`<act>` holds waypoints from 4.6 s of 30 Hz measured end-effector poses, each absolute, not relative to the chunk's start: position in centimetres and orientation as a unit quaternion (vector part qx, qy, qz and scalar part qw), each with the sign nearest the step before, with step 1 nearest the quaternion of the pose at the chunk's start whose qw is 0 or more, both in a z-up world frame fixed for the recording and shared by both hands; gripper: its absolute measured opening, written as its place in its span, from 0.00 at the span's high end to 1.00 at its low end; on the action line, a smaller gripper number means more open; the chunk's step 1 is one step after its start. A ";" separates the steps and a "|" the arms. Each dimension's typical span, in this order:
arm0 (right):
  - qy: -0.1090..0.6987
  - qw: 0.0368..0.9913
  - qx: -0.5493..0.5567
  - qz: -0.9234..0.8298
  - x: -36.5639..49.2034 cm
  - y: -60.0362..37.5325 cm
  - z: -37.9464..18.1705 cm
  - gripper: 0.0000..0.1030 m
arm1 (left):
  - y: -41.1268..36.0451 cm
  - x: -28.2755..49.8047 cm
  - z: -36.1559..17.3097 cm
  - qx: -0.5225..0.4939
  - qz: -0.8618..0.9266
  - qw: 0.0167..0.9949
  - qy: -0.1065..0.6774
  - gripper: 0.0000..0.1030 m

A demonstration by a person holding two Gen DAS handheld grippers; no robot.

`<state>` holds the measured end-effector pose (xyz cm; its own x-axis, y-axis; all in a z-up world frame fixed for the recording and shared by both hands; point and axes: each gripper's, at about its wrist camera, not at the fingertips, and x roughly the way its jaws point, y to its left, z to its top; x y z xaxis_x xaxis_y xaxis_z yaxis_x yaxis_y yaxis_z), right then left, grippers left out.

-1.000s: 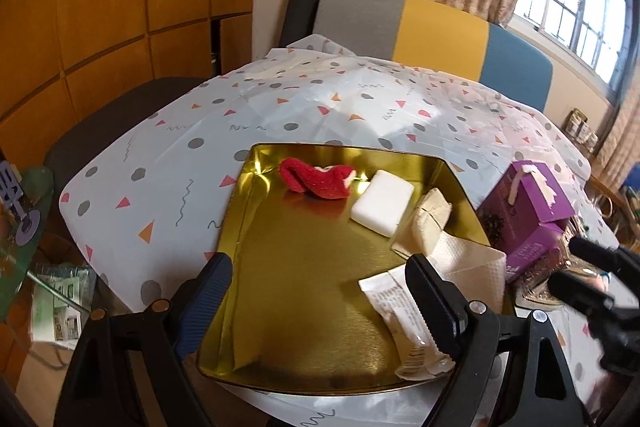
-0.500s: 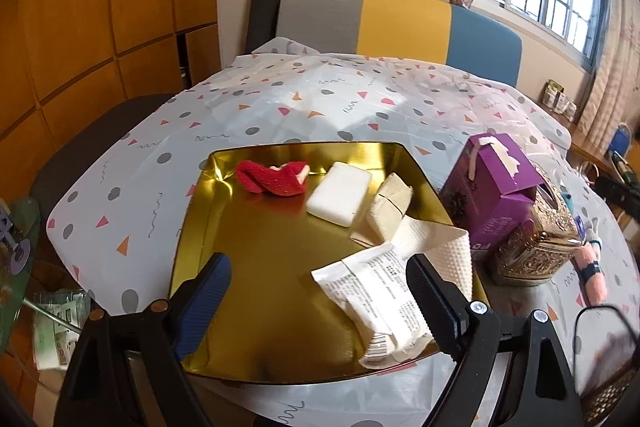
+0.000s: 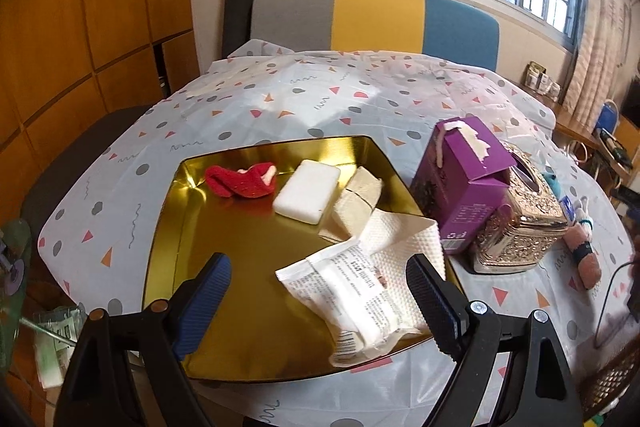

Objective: Organize soft objects
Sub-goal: 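Move both tools to the blue teddy bear and Tempo tissue pack, then grasp the blue teddy bear with the left tool while the right tool grasps the Tempo pack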

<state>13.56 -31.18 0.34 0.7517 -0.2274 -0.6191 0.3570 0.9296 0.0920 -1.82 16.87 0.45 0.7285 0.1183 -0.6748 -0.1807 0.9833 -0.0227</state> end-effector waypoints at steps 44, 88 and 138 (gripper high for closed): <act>0.385 0.847 0.338 -0.140 13.2 -37.8 -4.4 0.29 | -4.1 4.1 7.8 0.089 -0.184 0.921 0.331 0.19; 0.398 0.813 0.418 -0.080 13.6 -38.5 -5.8 0.29 | -19.9 28.6 -9.4 0.035 -0.103 0.812 0.573 0.65; 0.558 0.830 0.000 0.007 23.3 -23.5 -10.2 0.39 | 5.3 16.4 13.9 -0.125 -0.084 0.930 0.336 0.67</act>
